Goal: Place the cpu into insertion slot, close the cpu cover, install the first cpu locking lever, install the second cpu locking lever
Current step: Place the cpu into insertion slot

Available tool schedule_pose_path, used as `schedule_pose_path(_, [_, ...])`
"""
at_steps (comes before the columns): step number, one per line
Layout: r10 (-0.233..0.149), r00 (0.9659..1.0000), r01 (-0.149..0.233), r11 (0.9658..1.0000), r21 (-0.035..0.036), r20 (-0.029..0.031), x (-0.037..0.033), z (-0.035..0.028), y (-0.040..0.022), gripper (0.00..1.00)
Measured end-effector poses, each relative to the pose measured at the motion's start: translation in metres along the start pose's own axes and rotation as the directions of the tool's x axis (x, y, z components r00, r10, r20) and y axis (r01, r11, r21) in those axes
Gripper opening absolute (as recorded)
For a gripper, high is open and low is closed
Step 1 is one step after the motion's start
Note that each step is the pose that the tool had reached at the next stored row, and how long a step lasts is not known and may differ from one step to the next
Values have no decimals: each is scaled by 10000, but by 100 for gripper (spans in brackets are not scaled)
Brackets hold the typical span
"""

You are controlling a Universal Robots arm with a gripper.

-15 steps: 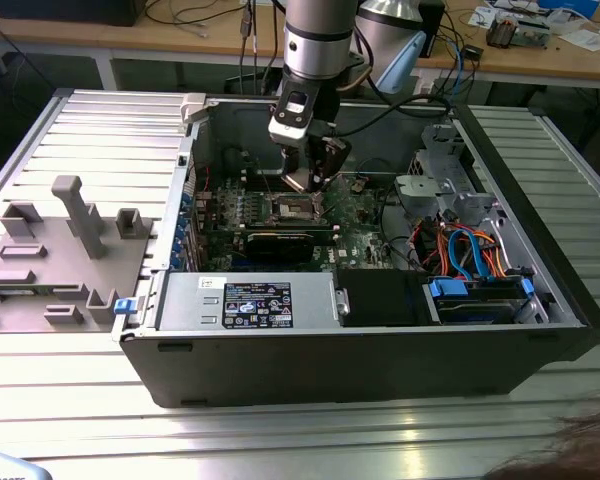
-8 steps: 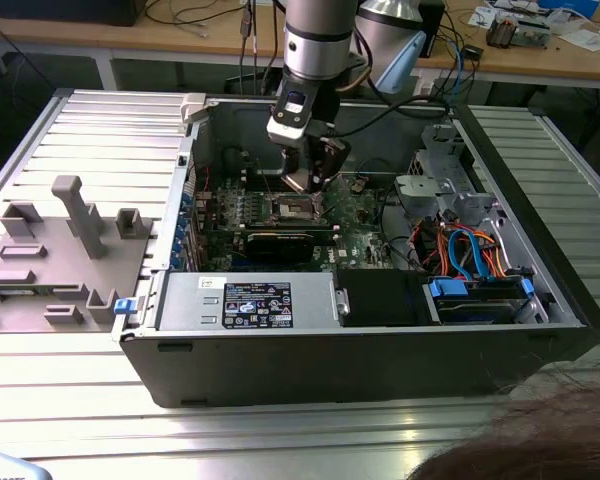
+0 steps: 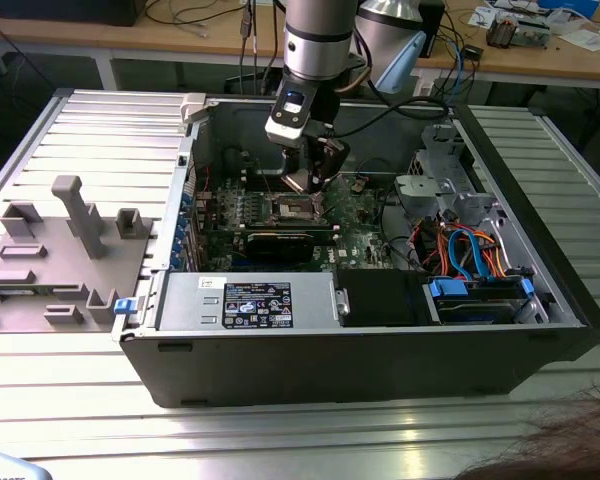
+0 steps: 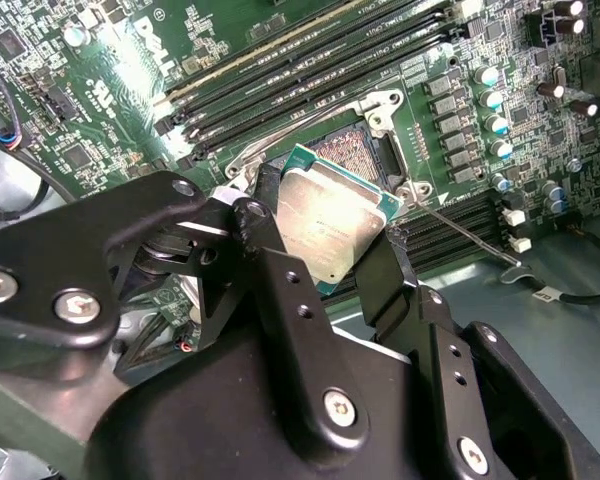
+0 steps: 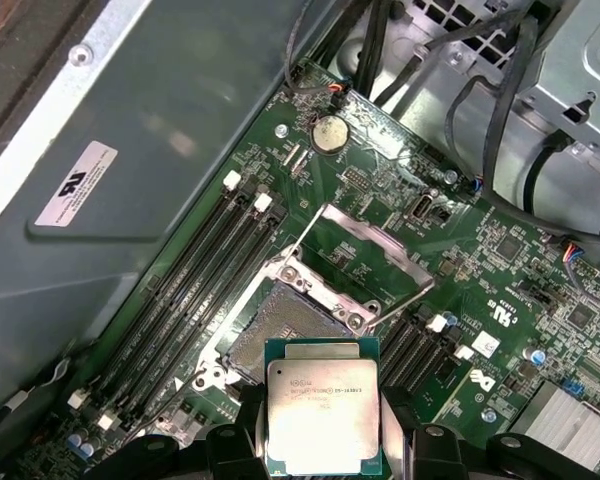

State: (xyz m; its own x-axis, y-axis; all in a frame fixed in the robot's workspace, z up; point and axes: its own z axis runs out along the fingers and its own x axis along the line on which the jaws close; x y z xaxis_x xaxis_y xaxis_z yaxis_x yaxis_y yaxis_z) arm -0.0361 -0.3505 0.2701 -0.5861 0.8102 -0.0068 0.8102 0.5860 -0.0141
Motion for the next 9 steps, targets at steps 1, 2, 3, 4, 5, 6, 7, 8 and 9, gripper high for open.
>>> schedule_pose_path(1, [14,10000,-14,10000,0,0,0,1,0,55])
schedule_pose_path(2, [24,10000,-24,10000,0,0,0,1,0,55])
schedule_pose_path(3, [38,10000,-38,10000,0,0,0,2,0,55])
schedule_pose_path(4, [52,10000,-52,10000,1,0,0,2,0,55])
schedule_pose_path(5, [62,10000,-62,10000,1,0,0,3,0,55])
schedule_pose_path(6, [76,10000,-76,10000,1,0,0,3,0,55])
schedule_pose_path(7, [86,10000,-86,10000,1,0,0,3,0,55])
schedule_pose_path(8, [98,10000,-98,10000,1,0,0,4,0,55])
schedule_pose_path(9, [113,9999,-113,9999,2,0,0,4,0,55])
